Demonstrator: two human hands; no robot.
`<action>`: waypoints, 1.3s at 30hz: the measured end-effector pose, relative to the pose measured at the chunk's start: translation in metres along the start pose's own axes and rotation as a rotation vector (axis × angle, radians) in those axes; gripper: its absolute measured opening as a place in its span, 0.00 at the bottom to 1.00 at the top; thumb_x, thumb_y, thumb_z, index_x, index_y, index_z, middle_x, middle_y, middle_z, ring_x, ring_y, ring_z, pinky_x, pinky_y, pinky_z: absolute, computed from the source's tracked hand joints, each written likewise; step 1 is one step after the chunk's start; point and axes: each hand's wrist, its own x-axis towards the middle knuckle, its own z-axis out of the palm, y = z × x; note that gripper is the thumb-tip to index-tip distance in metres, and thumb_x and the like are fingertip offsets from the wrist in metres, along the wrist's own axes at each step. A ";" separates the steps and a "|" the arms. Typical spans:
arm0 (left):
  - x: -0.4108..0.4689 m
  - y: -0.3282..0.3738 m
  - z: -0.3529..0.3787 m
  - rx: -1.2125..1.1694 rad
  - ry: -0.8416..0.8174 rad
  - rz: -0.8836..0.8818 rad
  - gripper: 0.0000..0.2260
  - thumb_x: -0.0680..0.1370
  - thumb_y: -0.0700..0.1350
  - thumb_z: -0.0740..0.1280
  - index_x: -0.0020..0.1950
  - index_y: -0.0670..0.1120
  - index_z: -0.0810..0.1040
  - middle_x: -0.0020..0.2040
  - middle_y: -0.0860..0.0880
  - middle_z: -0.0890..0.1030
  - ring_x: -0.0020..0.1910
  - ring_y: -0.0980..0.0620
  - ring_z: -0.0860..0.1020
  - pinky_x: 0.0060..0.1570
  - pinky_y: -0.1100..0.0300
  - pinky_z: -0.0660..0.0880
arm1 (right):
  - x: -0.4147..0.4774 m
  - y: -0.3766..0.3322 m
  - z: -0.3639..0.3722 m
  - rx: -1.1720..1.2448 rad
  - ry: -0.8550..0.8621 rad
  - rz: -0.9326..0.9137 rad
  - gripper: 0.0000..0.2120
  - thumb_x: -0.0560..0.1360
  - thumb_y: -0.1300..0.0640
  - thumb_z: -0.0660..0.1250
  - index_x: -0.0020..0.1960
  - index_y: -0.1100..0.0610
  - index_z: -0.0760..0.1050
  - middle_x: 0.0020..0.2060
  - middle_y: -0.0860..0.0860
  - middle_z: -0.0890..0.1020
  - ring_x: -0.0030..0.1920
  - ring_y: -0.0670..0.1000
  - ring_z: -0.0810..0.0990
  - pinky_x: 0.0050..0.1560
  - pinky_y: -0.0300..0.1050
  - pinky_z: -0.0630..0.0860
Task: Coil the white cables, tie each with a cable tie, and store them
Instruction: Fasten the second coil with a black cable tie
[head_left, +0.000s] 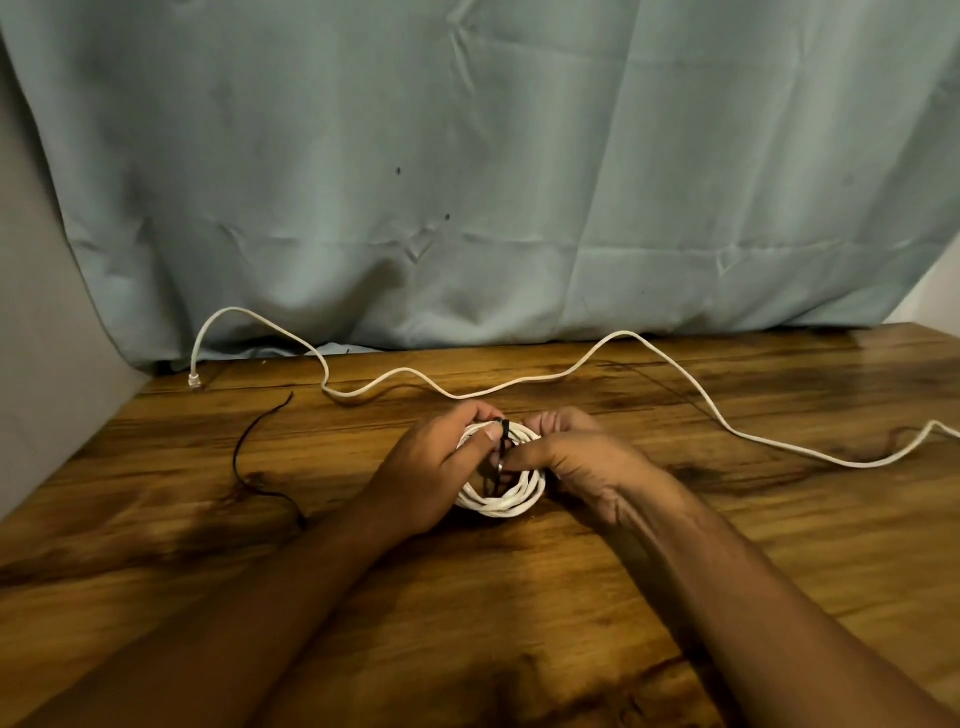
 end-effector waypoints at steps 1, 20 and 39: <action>0.000 0.000 0.000 -0.022 0.009 -0.004 0.10 0.83 0.52 0.59 0.57 0.52 0.79 0.48 0.55 0.84 0.50 0.58 0.81 0.55 0.52 0.77 | 0.001 0.001 0.001 0.018 -0.005 -0.009 0.04 0.72 0.70 0.73 0.46 0.65 0.84 0.39 0.61 0.85 0.40 0.57 0.83 0.46 0.48 0.78; 0.001 -0.005 0.000 -0.094 0.064 0.019 0.10 0.81 0.43 0.69 0.60 0.55 0.78 0.52 0.58 0.84 0.54 0.59 0.82 0.55 0.54 0.78 | 0.003 -0.006 0.002 -0.256 0.274 -0.507 0.09 0.75 0.66 0.75 0.38 0.62 0.78 0.27 0.46 0.79 0.30 0.42 0.75 0.32 0.36 0.72; 0.002 -0.015 0.002 0.375 0.172 -0.064 0.15 0.78 0.61 0.59 0.62 0.59 0.74 0.52 0.54 0.84 0.51 0.50 0.82 0.46 0.48 0.79 | -0.005 -0.007 0.019 -1.128 0.539 -0.685 0.03 0.78 0.53 0.70 0.47 0.51 0.78 0.39 0.47 0.81 0.41 0.51 0.79 0.38 0.47 0.74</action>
